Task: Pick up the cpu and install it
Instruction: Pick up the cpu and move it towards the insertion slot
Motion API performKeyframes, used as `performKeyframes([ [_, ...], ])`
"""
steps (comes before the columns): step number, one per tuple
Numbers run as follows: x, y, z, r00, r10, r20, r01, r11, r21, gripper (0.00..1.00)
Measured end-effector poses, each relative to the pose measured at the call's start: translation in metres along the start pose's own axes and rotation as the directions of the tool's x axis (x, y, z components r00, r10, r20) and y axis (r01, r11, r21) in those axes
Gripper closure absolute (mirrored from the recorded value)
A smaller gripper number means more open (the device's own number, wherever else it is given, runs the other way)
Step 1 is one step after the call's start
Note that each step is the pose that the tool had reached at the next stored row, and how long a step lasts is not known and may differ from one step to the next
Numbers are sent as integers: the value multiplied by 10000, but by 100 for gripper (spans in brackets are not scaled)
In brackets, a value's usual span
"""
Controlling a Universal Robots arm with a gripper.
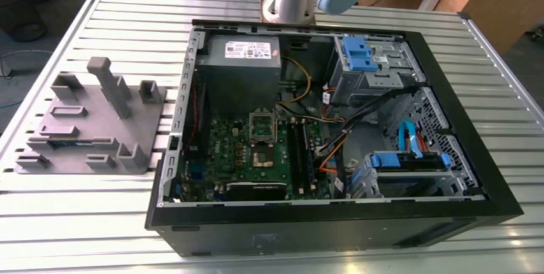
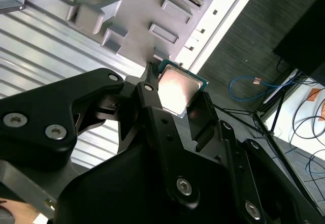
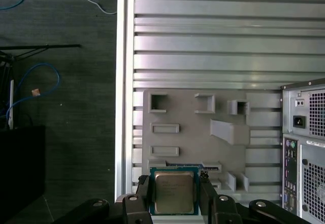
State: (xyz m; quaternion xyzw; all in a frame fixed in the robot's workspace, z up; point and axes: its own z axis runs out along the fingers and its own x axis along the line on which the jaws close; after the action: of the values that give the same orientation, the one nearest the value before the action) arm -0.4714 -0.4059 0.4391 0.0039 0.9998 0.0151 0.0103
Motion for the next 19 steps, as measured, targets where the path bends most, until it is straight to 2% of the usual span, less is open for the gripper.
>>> performKeyframes([
  [19,0,1,-32,10000,0,0,0,10000,0,53],
])
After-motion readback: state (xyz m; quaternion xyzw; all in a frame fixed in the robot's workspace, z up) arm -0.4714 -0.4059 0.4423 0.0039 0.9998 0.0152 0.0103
